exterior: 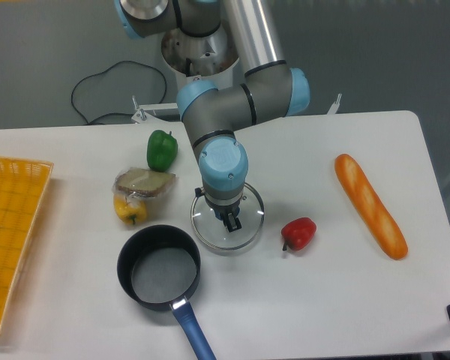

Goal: Place the lid on the table

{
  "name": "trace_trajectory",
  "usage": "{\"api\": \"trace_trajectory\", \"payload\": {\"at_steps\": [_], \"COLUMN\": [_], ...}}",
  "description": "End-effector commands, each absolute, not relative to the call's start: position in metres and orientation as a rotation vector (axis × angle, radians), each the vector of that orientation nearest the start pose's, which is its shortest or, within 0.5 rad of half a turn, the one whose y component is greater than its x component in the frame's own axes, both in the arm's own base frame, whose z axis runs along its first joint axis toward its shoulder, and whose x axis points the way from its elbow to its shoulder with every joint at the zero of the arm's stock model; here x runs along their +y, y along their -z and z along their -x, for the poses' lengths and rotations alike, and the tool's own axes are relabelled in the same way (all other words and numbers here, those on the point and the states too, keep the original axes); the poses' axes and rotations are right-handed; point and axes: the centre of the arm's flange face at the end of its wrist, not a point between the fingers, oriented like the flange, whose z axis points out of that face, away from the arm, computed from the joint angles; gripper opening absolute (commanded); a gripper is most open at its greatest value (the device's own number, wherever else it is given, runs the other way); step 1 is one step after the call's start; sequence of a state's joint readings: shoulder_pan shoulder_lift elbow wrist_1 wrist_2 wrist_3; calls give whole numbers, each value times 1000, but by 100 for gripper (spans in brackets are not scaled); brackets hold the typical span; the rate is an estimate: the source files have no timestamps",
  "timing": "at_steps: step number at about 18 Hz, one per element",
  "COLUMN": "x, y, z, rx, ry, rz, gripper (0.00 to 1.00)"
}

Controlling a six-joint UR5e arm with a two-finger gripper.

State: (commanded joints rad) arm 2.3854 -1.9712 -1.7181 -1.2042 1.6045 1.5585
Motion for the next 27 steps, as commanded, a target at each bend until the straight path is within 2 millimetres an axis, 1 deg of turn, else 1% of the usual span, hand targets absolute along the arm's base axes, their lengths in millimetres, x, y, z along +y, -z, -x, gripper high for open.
{"api": "trace_trajectory", "payload": {"at_steps": [9,17,20,27], "x": [494,496,497,499], "y": [-226,-221,-217,-218], "z": [331,327,326,324], "rx": [1181,1212,1214,1221], "ry": [272,268,278,275], "rz": [3012,3031,3035,3032], "gripper": [66,70,70,72]}}
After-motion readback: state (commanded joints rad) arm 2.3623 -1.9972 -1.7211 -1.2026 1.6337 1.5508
